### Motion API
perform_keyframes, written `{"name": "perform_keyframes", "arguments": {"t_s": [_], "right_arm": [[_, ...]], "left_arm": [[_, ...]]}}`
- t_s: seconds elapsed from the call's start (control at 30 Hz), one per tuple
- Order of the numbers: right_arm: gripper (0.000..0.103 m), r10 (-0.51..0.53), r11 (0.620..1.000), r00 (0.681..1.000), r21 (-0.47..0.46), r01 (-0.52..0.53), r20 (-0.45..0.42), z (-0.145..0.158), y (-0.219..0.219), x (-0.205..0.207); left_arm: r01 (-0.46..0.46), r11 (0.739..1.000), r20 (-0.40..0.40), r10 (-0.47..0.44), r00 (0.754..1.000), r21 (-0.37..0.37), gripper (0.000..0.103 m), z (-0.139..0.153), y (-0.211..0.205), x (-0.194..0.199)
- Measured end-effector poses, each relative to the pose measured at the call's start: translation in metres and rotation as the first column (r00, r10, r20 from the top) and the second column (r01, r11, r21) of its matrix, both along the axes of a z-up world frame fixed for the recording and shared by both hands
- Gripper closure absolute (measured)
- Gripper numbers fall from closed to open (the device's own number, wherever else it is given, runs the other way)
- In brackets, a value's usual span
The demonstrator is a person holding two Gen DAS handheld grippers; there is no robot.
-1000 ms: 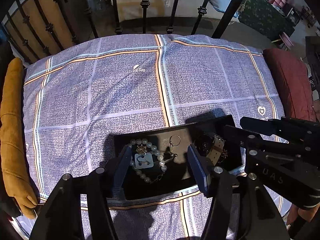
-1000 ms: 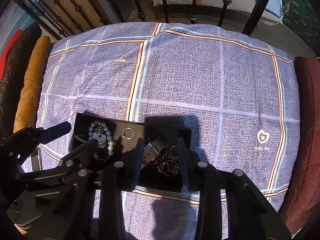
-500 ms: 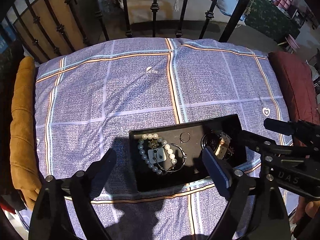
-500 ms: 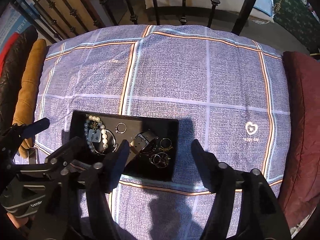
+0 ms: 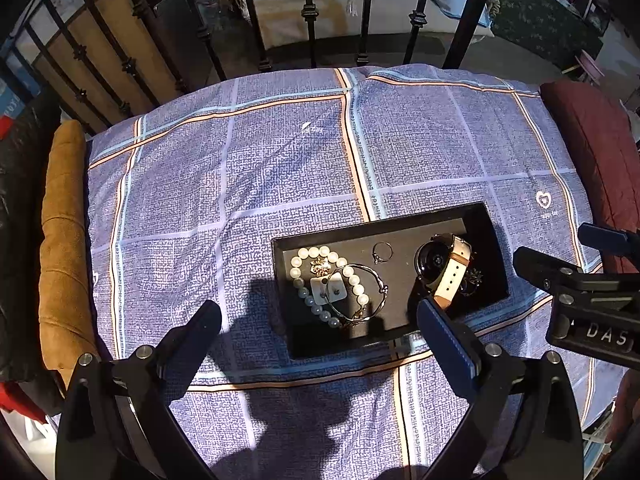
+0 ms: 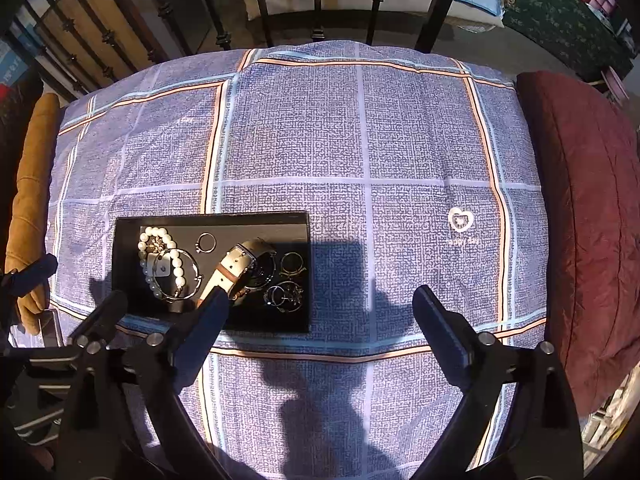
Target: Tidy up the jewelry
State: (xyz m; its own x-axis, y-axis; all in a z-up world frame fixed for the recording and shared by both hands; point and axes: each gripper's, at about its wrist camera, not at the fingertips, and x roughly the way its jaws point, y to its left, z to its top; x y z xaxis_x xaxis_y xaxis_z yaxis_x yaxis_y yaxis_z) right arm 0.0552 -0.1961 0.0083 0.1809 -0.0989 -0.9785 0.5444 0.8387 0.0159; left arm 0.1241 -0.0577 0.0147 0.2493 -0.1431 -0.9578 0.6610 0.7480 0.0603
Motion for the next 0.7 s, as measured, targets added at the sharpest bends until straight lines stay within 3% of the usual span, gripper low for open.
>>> {"name": "perform_keyframes", "arguments": {"t_s": [0.27,0.53,0.7], "right_arm": [[0.011,0.037,0.999,0.999,-0.010,-0.037,0.008,0.008,0.012,0.011],[0.010,0.017,1.000,0.999,0.006,-0.017,0.031,0.014,0.011,0.011],[0.010,0.030,1.000,0.999,0.000,-0.030,0.039,0.018,0.017,0.012]], "left_arm": [[-0.001,1.000,-0.029,0.000,1.000,-0.016,0.007,0.001,-0.004,0.002],[-0.072,0.997,-0.116,0.067,0.991,-0.037,0.007,0.000,0.006,0.009],[-0.066,0.998,-0.096,0.064,0.993,-0.020,0.007,0.003,0.008,0.008]]}}
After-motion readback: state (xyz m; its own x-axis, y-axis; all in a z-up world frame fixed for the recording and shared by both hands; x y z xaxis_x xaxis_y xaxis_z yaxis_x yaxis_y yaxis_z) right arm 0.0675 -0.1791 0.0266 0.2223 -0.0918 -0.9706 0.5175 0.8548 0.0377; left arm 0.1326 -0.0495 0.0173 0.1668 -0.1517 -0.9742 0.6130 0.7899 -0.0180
